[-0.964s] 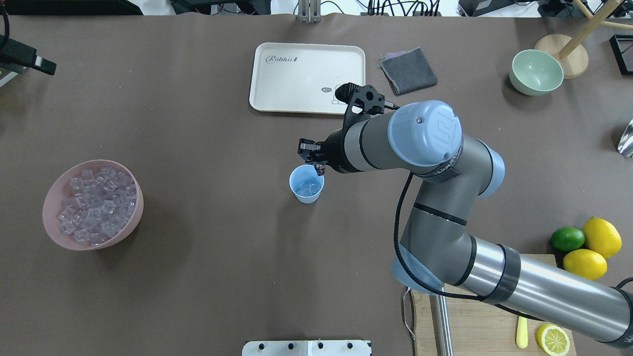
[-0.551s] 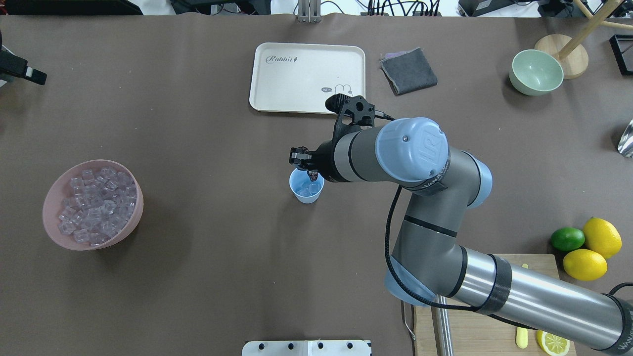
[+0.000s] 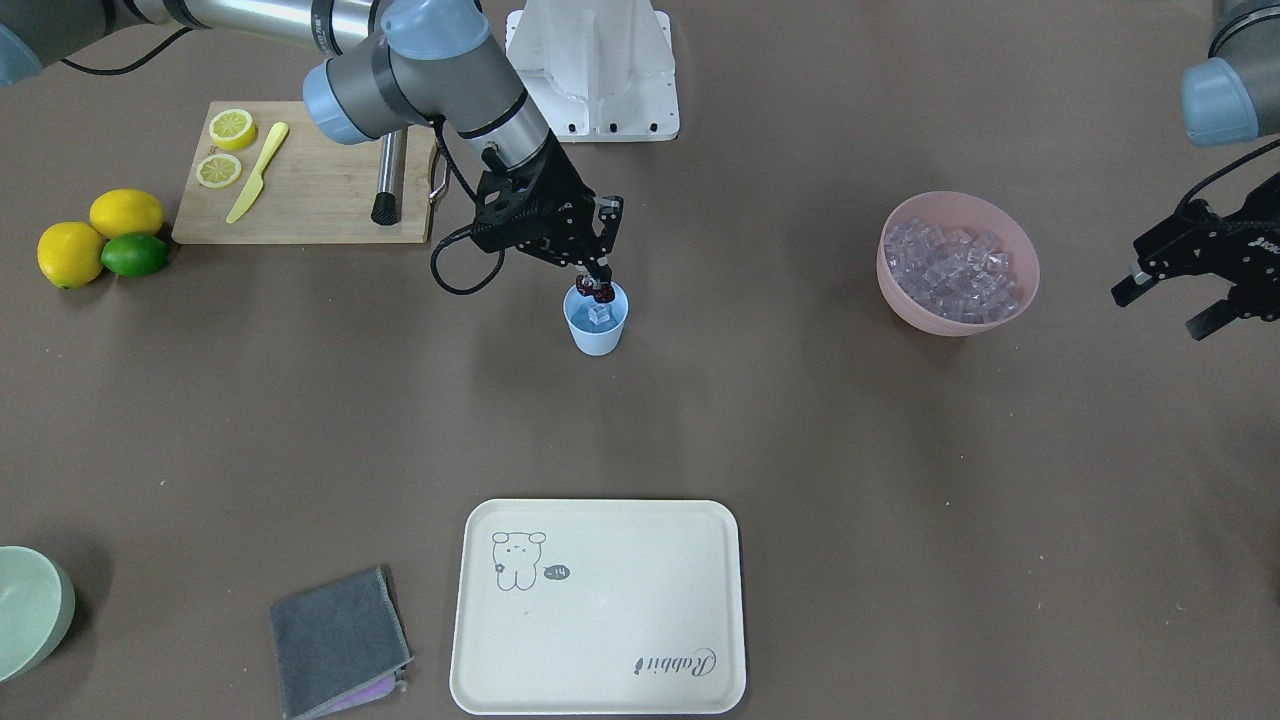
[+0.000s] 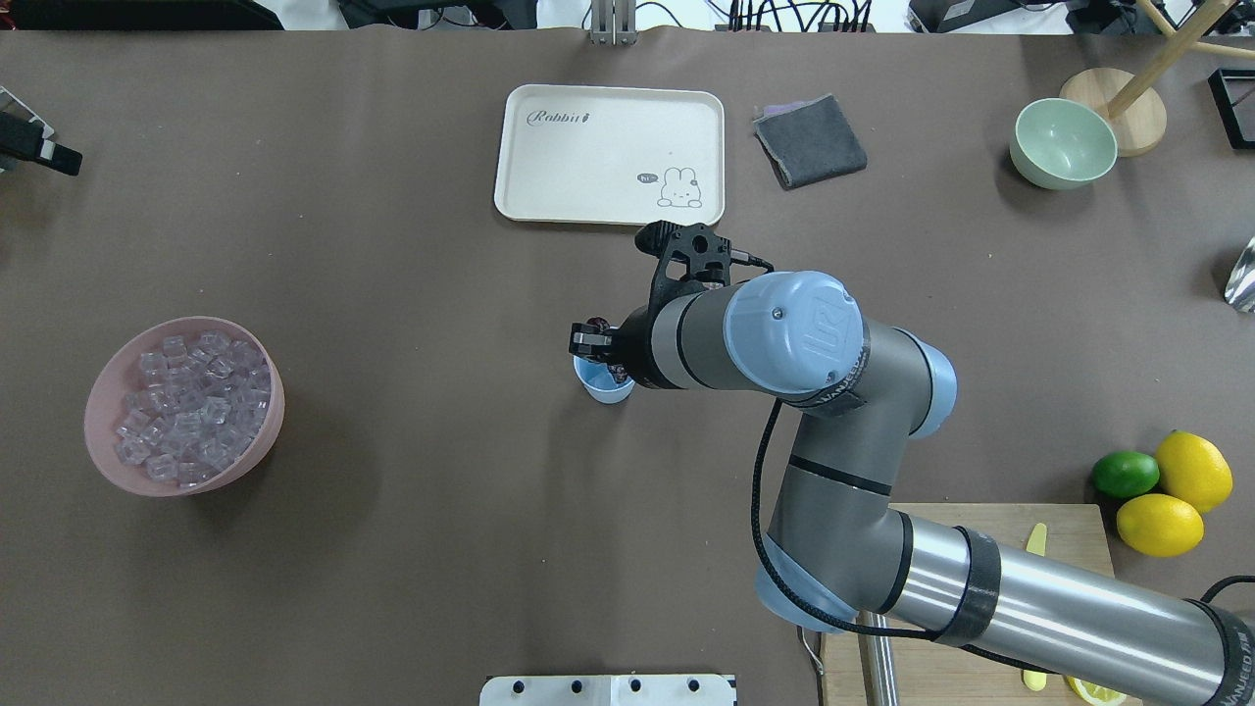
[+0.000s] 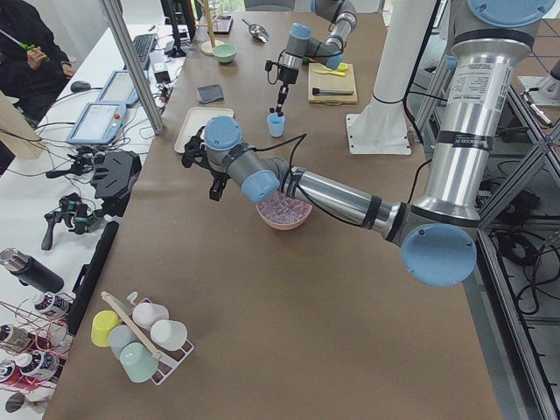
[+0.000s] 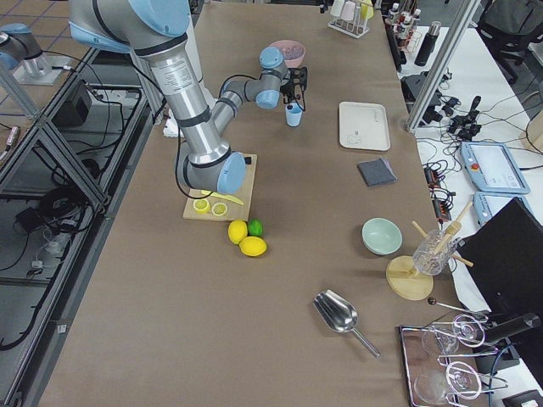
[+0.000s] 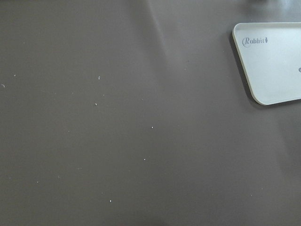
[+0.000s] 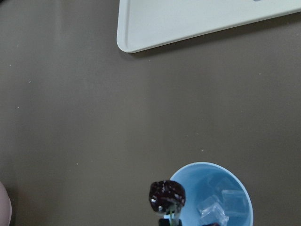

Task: Put ice and cherries in cup
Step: 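Lower the cherries into the cup and open the right gripper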

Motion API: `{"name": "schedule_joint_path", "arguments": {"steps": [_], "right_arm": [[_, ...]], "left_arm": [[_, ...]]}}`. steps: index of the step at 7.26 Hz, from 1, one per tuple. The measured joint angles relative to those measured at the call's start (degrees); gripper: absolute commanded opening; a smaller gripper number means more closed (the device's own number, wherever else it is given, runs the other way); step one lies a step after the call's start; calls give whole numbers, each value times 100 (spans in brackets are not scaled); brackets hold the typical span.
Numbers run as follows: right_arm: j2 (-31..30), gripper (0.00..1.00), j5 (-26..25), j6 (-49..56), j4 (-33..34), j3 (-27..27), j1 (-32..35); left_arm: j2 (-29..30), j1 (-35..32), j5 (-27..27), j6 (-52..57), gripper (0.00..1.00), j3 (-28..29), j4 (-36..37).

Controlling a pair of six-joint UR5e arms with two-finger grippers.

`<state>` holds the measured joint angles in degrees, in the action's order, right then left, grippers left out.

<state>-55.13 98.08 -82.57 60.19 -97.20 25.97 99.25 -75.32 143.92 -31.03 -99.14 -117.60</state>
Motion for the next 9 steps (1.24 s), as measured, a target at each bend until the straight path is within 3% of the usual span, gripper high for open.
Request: {"name": "schedule_joint_path", "arguments": {"steps": [5,7,9], "right_arm": [[-14,100,-37,-43,37,-46,41],[-41,100,420,-15,737,-398,408],[-286,100,1310,380,1685,-818,1097]], "left_arm": [[-85,-79,31,16,98,-105,-24],[-235,-149,-54,244,98,-155,-86],[-800,-170,-659,799,98,-180,-613]]}}
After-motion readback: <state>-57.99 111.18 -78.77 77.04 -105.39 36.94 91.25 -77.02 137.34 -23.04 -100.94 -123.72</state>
